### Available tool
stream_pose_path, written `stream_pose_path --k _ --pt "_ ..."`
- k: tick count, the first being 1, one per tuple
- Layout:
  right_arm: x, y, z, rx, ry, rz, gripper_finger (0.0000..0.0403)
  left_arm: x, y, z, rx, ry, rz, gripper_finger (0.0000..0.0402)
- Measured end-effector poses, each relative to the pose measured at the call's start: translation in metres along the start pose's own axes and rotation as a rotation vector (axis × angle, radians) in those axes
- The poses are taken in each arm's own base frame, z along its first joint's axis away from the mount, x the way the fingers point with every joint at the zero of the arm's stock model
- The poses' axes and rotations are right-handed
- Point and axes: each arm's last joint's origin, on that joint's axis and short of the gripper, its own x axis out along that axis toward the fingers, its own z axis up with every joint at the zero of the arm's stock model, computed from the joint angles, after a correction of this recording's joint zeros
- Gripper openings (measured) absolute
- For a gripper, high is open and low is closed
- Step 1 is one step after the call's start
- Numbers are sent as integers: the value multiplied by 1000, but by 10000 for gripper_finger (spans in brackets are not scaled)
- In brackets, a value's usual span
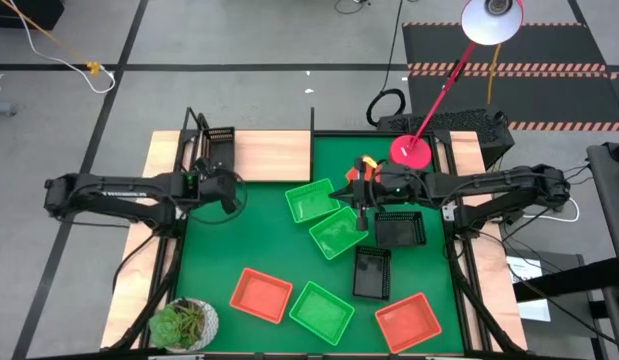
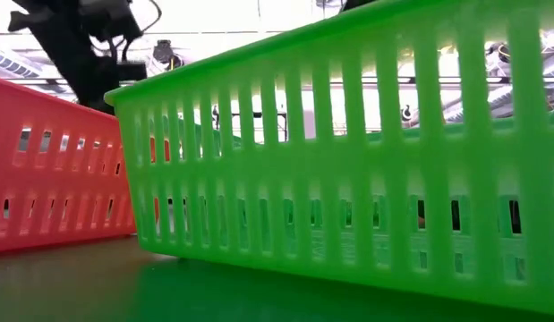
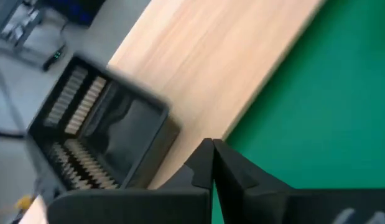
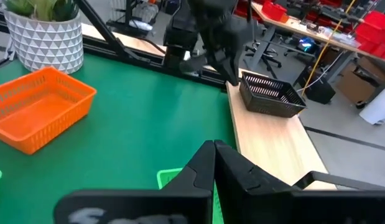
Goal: Stack baskets on shelf by color
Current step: Put the black bin on the shelf
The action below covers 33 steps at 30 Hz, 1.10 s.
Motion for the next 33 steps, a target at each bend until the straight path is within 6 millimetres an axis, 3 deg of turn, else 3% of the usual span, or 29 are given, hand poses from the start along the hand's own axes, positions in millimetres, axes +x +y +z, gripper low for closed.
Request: stream_pose_path --k 6,11,33 --pt "0 0 1 -51 -8 -3 0 27 5 -11 -57 136 102 12" --pt "0 0 1 -54 -10 -3 0 38 7 -12 -61 185 156 5" --pt "0 0 1 -64 -8 -2 0 48 17 -16 -95 252 269 4"
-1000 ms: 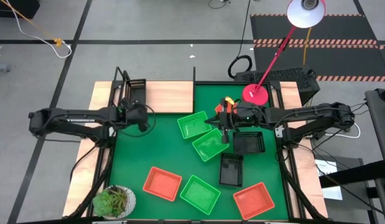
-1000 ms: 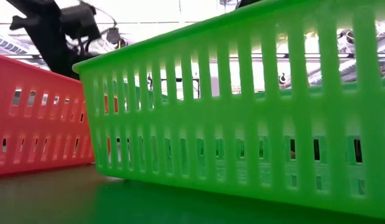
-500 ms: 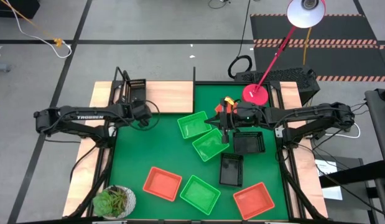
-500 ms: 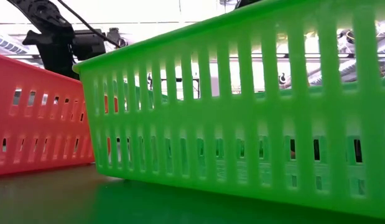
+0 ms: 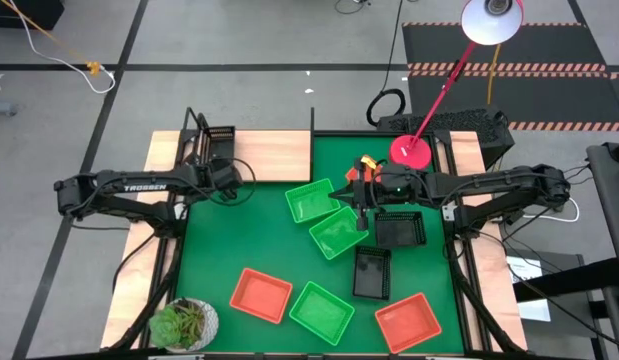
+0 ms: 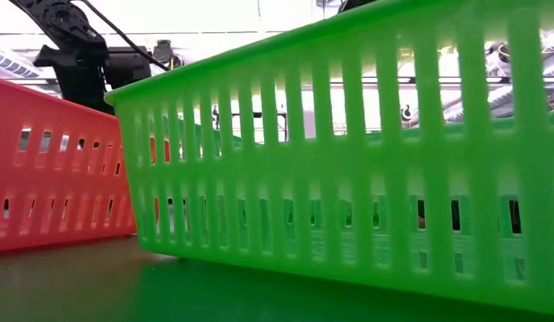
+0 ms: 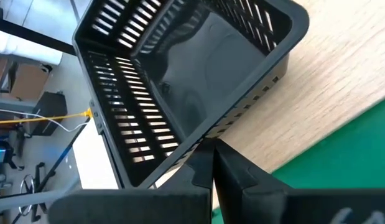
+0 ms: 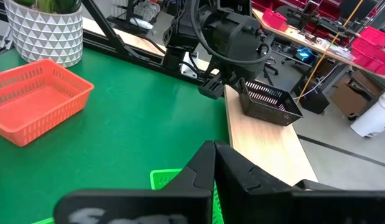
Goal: Stack baskets on shelf by color
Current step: Put the black bin on the shelf, then put the green bin on the shelf
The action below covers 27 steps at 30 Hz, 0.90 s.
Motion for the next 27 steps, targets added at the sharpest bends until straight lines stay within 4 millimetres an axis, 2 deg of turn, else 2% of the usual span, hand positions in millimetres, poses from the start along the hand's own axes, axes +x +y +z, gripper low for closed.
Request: stream_pose_path --k 8,13,16,21,27 --pt "0 0 0 3 0 1 0 -2 0 1 4 8 -24 17" --pt "0 0 0 17 0 1 0 -10 -2 5 14 -5 -77 6" --pt "0 0 0 40 -1 -3 0 -21 -2 11 19 1 -126 4" --pt "3 -4 2 134 -4 -134 0 -47 1 25 -4 -28 -174 15" --pt "20 1 -8 173 28 -117 0 -82 -4 39 11 -139 -271 16"
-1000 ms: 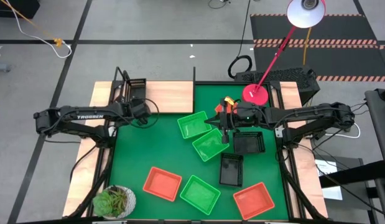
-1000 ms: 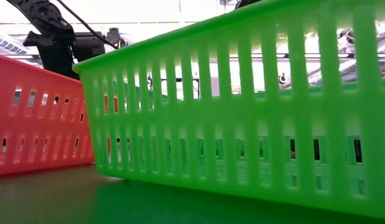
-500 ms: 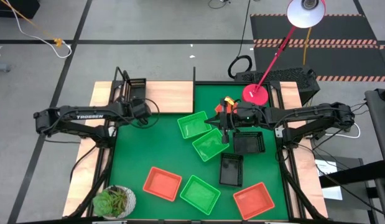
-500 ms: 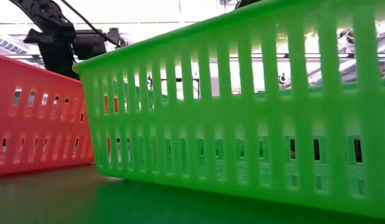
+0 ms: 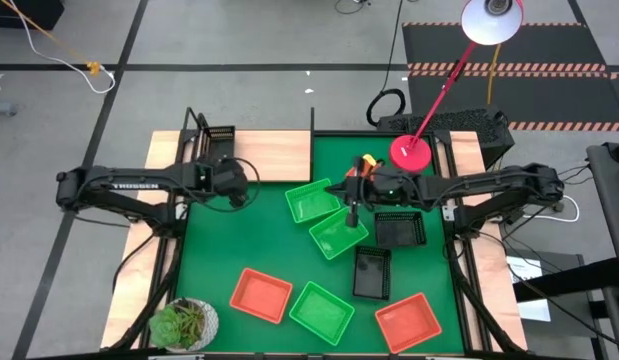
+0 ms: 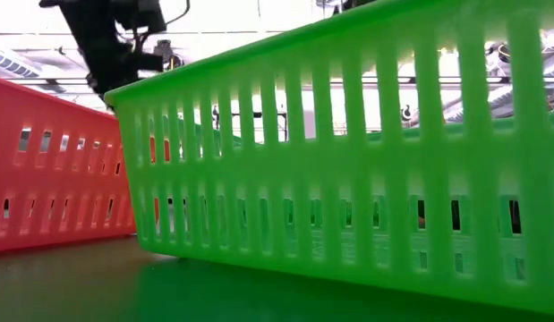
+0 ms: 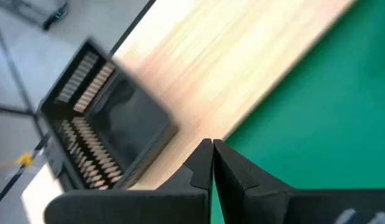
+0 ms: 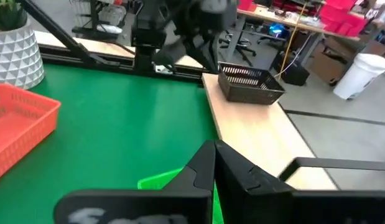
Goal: Stack baskets on shelf by color
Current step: Put the green bin on the shelf
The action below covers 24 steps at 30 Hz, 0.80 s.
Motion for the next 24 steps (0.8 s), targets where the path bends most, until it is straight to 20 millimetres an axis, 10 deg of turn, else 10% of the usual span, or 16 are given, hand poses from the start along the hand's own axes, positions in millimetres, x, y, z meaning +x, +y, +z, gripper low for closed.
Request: stream_pose_path --k 24 --pt "36 23 -18 -151 337 110 66 -46 -31 16 147 -206 -247 17"
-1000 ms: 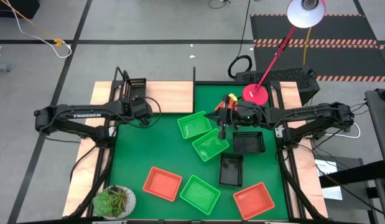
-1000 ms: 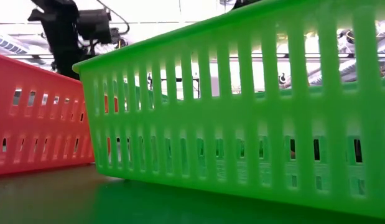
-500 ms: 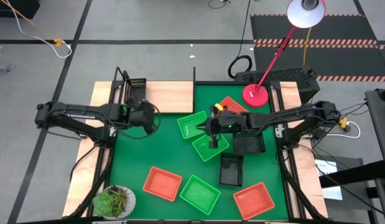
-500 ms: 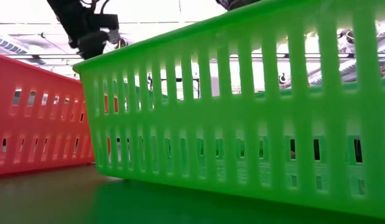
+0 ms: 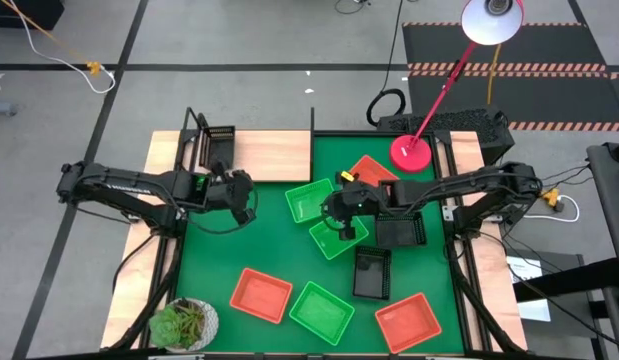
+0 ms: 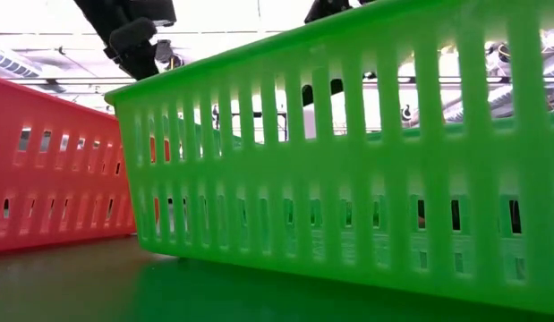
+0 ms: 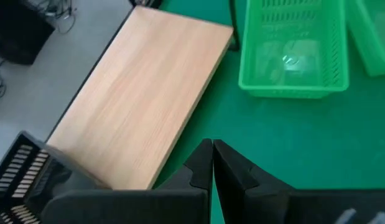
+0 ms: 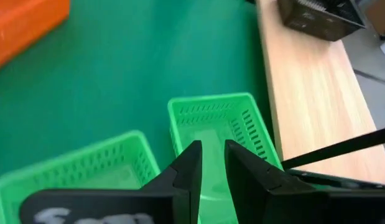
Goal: Stack baskets on shelf by color
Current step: Put the green bin on the shelf
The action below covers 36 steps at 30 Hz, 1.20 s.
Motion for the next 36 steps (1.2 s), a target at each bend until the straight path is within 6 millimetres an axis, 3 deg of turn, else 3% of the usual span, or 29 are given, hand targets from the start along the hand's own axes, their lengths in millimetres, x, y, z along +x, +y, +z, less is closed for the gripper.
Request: stream_pose_path --k 10,16,20,24,29,36 --pt "28 17 25 110 -164 36 88 0 -2 7 17 -66 -21 17" --pt "66 41 43 116 -134 81 146 0 -2 7 17 -66 -21 17" --pt "91 48 42 103 -59 22 178 0 -2 7 20 -63 -22 17" --pt "104 45 34 110 -6 -28 187 -1 -3 6 25 -58 -32 17" --pt "106 41 32 120 9 -47 177 -1 -4 6 26 -57 -37 17" --pt "110 26 25 372 37 -74 163 -1 -4 6 24 -58 -37 17"
